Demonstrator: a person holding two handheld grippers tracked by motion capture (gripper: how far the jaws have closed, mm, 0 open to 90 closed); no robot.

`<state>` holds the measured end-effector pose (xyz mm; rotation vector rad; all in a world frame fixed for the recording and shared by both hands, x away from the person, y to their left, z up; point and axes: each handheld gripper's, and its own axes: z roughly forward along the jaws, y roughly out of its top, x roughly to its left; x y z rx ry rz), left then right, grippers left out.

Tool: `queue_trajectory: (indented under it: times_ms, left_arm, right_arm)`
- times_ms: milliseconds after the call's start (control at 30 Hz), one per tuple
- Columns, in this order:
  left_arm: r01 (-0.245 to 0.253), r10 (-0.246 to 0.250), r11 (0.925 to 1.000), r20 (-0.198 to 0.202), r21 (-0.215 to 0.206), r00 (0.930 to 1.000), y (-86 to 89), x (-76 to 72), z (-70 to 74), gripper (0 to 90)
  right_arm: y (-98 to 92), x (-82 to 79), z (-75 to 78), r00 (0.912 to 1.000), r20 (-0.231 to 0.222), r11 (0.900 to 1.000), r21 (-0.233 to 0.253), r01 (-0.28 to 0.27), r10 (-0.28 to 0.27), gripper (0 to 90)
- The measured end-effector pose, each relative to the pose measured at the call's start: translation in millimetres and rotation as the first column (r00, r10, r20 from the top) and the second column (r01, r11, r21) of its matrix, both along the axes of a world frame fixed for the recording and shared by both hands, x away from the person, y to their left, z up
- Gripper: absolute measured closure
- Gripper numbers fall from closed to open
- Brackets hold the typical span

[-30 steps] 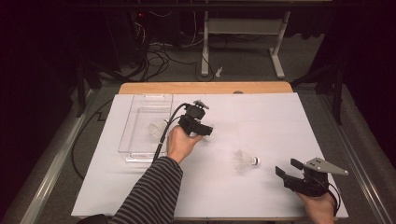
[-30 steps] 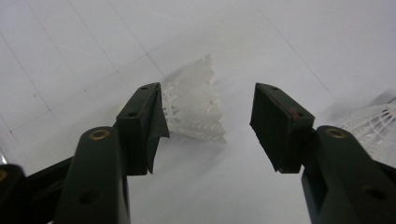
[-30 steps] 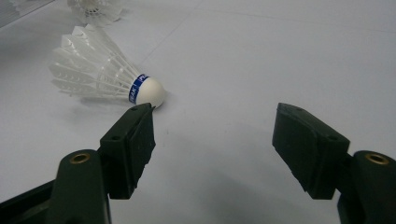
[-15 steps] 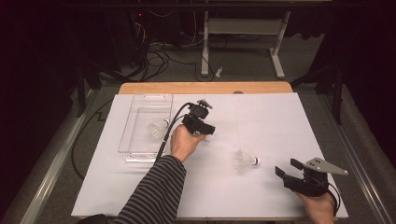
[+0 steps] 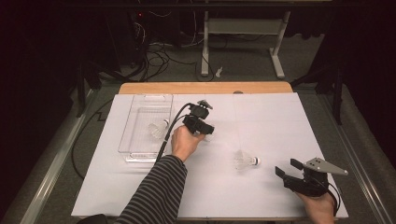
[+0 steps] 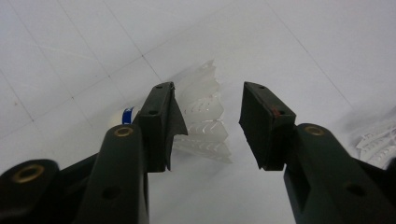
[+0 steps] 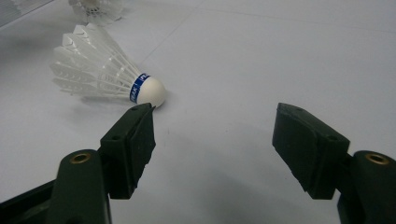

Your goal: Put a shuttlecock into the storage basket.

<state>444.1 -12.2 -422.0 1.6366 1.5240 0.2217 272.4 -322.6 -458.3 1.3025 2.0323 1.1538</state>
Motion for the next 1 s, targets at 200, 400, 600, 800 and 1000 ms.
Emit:
queue_trajectory:
  times_ms: [200, 400, 600, 800, 1000]
  left_arm:
    - [-0.001, 0.001, 1.0, -0.009, 0.003, 1.0, 0.9, 1.1, -1.9, 60.3]
    - [0.001, -0.001, 1.0, -0.014, 0.003, 0.9999, 1.1, 1.5, -3.1, 63.8]
    - [0.007, -0.007, 1.0, -0.017, 0.001, 0.9998, 1.5, 1.0, -2.6, 66.1]
    - [0.011, -0.011, 0.9999, -0.018, -0.004, 0.9998, 1.3, 0.3, -1.7, 71.2]
    - [0.019, -0.019, 0.9998, -0.022, -0.008, 0.9996, 1.1, 0.1, -1.6, 75.6]
  right_arm:
    - [0.0, 0.0, 0.0, 1.0, 0.0, 1.0, 0.0, 0.0, 0.0, 30.5]
    - [-0.2, 0.0, 0.0, 1.0, 0.002, 1.0, -0.001, 0.0, 0.0, 30.5]
    - [-0.2, 0.0, 0.0, 1.0, 0.002, 1.0, -0.001, -0.001, 0.001, 30.5]
    - [-0.1, 0.0, 0.0, 1.0, 0.001, 1.0, 0.0, -0.001, 0.001, 30.5]
    - [-0.2, 0.1, 0.0, 1.0, 0.001, 1.0, 0.0, -0.001, 0.001, 30.5]
